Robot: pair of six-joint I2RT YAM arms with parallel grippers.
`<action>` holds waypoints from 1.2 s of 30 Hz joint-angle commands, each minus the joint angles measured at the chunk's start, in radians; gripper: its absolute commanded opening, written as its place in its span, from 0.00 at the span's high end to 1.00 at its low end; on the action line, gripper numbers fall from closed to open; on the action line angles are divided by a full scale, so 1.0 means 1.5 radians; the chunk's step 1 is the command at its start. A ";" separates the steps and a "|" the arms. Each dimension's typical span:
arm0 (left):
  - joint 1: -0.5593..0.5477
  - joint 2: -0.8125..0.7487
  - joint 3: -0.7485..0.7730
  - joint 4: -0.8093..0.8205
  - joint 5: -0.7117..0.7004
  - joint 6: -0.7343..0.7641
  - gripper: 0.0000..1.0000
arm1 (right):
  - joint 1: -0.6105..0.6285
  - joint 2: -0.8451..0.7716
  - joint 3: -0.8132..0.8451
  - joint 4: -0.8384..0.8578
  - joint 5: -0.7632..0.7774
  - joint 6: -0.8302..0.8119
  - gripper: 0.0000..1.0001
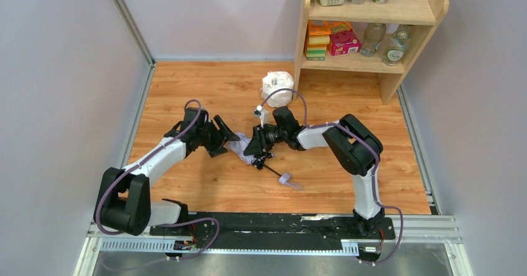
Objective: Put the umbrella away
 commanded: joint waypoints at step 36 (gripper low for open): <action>-0.066 0.318 -0.021 -0.032 -0.092 -0.026 1.00 | 0.018 -0.005 0.078 -0.486 0.190 -0.140 0.67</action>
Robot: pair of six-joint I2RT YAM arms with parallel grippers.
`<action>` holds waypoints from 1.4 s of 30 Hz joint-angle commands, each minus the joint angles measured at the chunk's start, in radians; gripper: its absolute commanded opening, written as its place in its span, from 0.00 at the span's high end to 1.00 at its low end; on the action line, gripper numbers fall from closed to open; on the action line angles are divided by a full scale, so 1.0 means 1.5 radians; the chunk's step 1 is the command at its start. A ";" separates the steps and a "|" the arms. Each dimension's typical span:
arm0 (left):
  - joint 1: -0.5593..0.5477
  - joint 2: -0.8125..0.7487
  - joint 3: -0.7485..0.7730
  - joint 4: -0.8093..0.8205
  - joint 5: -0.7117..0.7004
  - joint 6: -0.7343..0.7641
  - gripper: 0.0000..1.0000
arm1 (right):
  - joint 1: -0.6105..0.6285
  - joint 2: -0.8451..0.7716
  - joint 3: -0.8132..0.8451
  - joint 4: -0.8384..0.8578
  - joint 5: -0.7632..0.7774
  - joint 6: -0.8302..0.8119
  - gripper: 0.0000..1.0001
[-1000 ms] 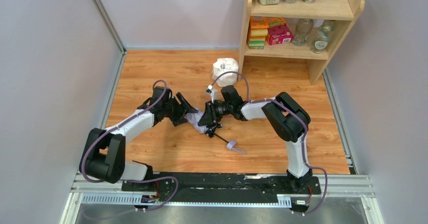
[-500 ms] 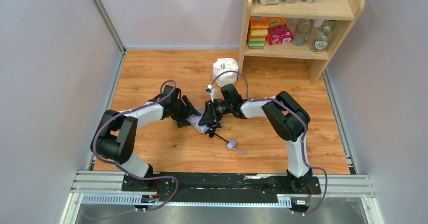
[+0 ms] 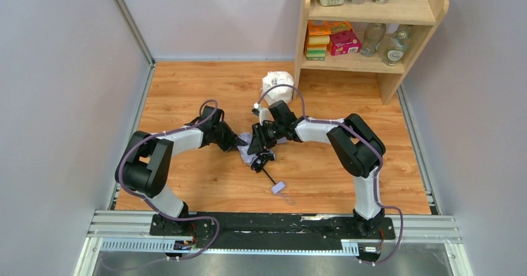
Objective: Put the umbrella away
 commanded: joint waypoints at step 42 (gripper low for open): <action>-0.028 -0.068 0.023 -0.261 -0.102 0.084 0.56 | 0.186 -0.012 -0.168 -0.097 0.346 -0.086 1.00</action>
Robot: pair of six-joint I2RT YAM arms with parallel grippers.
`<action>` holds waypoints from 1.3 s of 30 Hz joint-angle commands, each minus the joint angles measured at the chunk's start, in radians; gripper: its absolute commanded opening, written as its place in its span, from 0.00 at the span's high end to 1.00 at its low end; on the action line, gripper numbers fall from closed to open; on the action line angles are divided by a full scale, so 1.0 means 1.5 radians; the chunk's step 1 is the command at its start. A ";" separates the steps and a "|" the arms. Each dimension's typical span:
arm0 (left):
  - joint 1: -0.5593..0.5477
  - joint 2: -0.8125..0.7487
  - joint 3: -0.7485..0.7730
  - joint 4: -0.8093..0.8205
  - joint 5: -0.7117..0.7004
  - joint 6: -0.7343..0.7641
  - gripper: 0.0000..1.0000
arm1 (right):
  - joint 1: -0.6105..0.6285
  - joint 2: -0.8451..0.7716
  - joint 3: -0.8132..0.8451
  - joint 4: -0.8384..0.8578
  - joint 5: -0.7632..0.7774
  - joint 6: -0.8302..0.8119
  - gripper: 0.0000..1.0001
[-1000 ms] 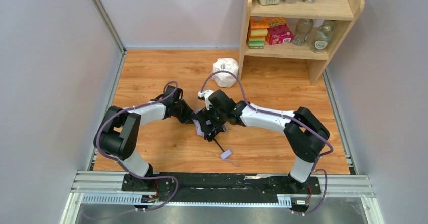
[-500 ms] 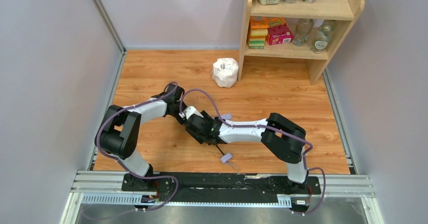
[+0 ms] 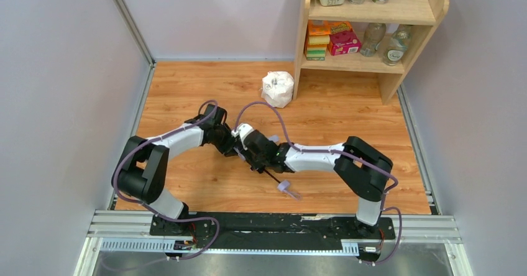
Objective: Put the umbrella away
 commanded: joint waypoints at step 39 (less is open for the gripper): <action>0.016 -0.034 0.009 -0.030 -0.004 0.069 0.20 | -0.300 0.245 -0.055 -0.042 -0.568 0.082 1.00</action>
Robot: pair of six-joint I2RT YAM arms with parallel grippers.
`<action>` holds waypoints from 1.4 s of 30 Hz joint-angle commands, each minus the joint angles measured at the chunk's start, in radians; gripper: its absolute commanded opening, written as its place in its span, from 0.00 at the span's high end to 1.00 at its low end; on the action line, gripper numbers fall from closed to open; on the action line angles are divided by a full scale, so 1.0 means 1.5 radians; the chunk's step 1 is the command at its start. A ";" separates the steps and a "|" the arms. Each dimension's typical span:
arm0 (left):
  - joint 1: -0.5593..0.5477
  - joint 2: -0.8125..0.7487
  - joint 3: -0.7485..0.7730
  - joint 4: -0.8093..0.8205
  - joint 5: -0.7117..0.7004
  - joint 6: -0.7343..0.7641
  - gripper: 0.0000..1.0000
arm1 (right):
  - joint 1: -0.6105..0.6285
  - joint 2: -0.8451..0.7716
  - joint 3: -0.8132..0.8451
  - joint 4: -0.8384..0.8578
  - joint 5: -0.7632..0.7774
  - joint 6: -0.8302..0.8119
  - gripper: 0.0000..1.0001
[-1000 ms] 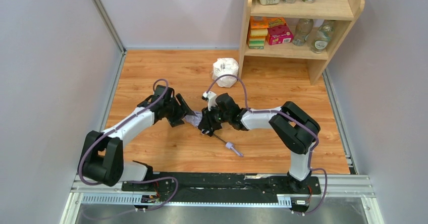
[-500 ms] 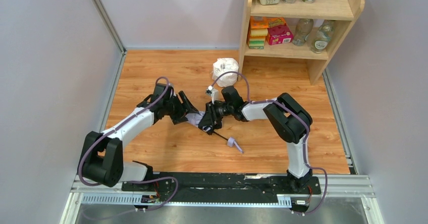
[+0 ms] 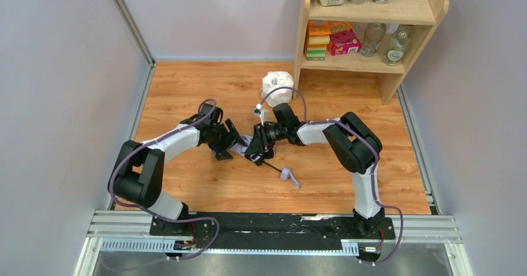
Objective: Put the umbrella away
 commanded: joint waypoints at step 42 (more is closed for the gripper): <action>-0.030 0.298 0.027 -0.152 -0.068 0.020 1.00 | 0.048 -0.088 0.024 -0.416 0.333 -0.140 0.40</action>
